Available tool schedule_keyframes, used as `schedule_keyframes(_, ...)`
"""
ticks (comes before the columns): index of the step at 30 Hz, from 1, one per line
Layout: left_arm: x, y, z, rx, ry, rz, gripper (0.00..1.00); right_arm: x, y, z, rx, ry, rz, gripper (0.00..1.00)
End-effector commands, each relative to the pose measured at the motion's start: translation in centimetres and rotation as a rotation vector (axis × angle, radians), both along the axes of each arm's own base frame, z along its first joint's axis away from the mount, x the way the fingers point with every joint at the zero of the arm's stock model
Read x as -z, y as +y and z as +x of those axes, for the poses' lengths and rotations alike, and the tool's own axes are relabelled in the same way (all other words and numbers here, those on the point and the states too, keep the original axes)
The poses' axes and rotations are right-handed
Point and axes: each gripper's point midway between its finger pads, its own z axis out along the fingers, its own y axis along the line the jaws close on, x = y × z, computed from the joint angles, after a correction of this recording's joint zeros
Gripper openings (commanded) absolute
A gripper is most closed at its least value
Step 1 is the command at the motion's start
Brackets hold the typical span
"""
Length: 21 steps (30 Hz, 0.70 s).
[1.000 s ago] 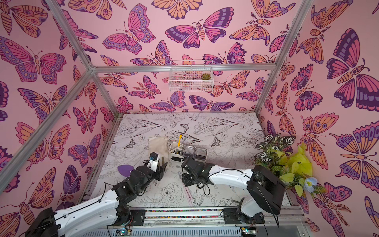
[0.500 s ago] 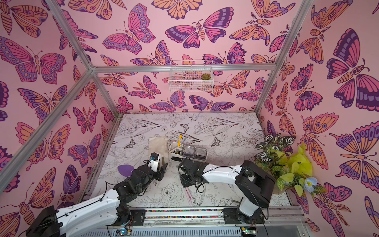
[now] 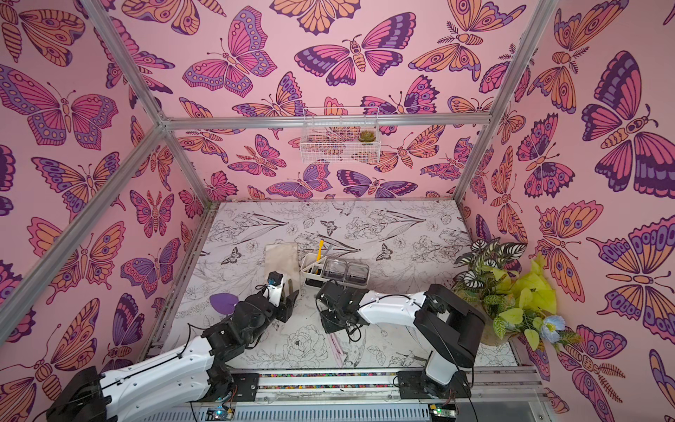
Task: Place the toothbrush into the toothbrush holder
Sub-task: Pick up the toothbrush from the center of the board.
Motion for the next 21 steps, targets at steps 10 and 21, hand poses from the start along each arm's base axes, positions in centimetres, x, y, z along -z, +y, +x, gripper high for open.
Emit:
schedule_keyframes(10, 0.0, -0.3, 0.2, -0.004, 0.016, -0.001, 0.58, 1.0, -1.5, 0.6, 0.003, -0.038, -0.125, 0.28)
schedule_keyframes(21, 0.2, -0.5, 0.2, -0.002, 0.021, -0.001, 0.58, 2.8, -1.7, 0.4, -0.008, -0.010, -0.163, 0.23)
